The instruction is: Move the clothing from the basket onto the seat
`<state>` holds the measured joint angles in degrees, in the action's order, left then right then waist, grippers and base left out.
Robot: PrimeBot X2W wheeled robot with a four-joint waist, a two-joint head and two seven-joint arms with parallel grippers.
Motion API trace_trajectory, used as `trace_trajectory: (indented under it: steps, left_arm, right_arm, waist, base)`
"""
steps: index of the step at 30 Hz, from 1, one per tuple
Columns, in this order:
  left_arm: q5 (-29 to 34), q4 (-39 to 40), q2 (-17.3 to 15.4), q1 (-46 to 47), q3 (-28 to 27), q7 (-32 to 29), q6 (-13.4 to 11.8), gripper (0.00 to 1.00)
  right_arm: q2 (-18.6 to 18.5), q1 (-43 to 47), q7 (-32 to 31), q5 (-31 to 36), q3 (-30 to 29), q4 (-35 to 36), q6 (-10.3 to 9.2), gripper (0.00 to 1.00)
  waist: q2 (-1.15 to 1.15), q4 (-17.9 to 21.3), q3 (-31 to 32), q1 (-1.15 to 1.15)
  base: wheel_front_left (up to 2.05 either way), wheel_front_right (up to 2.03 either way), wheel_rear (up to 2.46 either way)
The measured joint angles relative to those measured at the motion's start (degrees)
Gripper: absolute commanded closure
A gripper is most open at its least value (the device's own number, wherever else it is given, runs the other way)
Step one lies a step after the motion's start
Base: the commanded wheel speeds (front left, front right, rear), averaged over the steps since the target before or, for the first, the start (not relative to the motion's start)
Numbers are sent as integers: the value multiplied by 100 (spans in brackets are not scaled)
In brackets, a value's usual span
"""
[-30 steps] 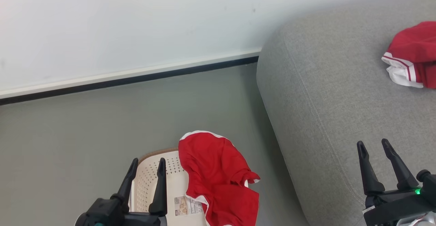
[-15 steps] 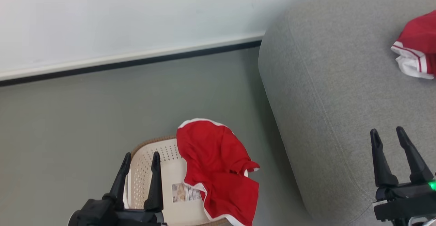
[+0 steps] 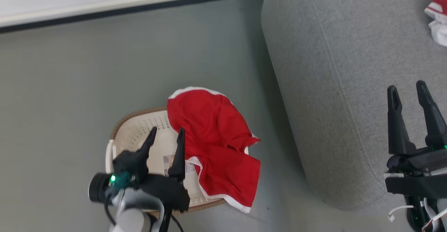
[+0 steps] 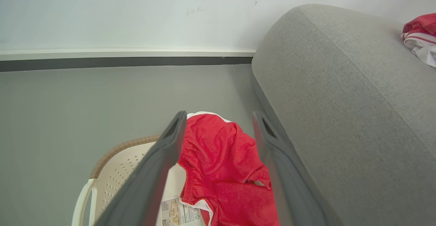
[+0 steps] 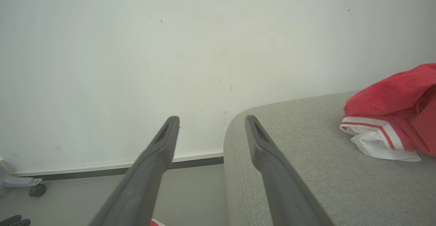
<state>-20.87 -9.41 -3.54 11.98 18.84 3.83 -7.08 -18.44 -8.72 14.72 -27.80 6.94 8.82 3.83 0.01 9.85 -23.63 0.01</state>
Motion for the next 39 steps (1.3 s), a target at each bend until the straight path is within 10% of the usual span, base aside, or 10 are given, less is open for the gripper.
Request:
trace_trajectory:
  steps: [38,39]
  left_arm:
    - [1436,-2764,81,3416,-1468,-1259,-10,0]
    - [1444,-2813,81,3459,-1484,-1224,-16,16]
  right_arm:
    - [470,-1352,0,-453,-315,-225,324,0]
    - [479,-1382,0,-453,-315,-241,324,0]
  waist:
    - [0,1098,-2607,-1]
    - [0,1106,-2617,-1]
  base:
    - [0,0,0]
    - [0,0,0]
